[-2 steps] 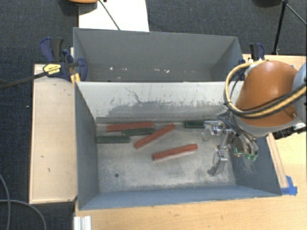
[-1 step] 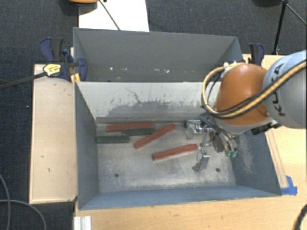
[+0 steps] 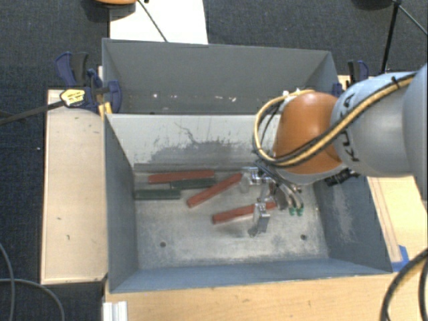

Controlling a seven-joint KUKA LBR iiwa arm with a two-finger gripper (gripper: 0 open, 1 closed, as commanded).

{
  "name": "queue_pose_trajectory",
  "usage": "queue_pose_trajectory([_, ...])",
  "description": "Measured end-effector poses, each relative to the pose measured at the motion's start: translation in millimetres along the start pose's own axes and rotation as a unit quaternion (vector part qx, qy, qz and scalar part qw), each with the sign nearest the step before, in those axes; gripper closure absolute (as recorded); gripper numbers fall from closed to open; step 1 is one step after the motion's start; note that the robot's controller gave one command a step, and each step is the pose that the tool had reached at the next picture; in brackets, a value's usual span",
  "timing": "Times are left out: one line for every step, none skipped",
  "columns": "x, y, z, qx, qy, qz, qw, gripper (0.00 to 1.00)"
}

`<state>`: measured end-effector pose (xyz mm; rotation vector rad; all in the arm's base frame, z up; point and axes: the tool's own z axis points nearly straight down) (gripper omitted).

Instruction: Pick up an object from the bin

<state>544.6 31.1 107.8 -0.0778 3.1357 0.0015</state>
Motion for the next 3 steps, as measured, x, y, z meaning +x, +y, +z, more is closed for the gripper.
queue_pose_trajectory([14.0, -9.3, 37.4, 0.000, 0.0021, -0.036, 0.9993, 1.00])
queue_pose_trajectory([14.0, -9.3, 37.4, 0.000, 0.0021, -0.036, 0.9993, 1.00])
queue_pose_trajectory([13.7, -15.6, -117.6, 0.000, 0.0002, -0.024, 0.9997, 1.00])
